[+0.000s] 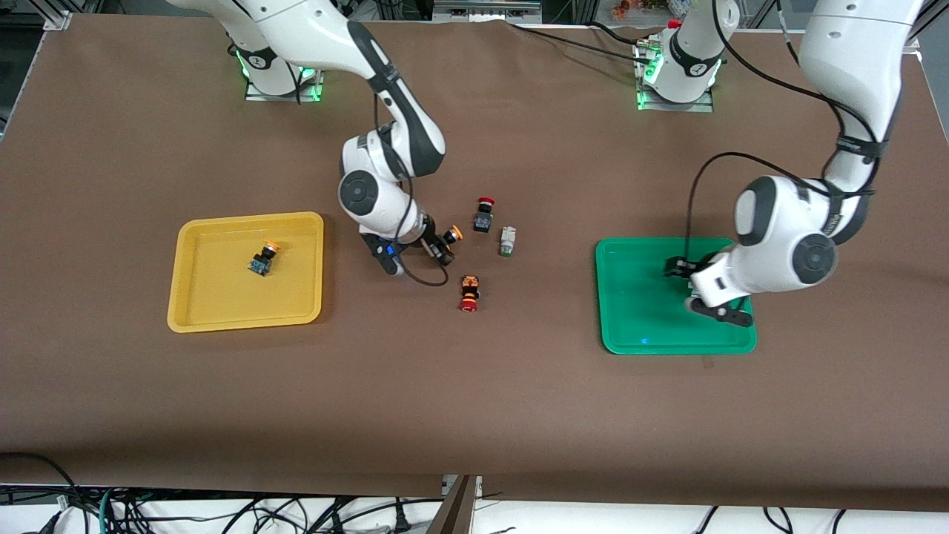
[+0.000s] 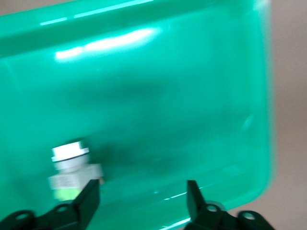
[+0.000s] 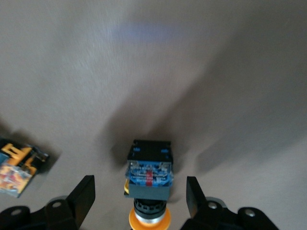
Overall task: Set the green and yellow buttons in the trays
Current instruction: 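Grasp the second blue button with the right gripper while the left gripper grasps another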
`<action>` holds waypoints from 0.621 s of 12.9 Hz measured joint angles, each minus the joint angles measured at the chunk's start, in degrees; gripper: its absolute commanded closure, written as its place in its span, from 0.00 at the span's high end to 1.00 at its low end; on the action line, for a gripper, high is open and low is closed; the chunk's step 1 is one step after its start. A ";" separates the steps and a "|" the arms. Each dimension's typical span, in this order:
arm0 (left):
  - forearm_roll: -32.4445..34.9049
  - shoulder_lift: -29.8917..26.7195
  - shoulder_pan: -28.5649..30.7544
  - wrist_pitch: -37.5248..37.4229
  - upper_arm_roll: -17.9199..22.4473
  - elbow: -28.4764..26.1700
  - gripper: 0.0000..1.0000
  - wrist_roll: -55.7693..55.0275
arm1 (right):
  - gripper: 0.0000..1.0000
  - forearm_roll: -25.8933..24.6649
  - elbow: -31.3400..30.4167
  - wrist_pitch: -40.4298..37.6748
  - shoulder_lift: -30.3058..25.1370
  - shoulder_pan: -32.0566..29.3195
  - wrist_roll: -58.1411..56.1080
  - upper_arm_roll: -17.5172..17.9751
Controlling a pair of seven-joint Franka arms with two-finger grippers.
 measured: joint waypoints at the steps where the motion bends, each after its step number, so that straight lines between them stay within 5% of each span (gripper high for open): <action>1: 0.00 -0.03 -2.50 -0.03 -1.81 0.74 1.00 -6.20 | 0.60 0.07 0.15 1.74 1.05 1.27 0.86 0.02; 3: 0.00 0.11 -9.65 0.20 -2.41 1.22 1.00 -17.41 | 0.05 0.15 0.24 4.16 2.24 3.25 1.12 -0.07; 8: 0.00 3.79 -18.88 6.53 -2.37 1.13 1.00 -32.72 | 0.00 0.18 1.93 -5.60 0.42 3.51 -3.19 -5.31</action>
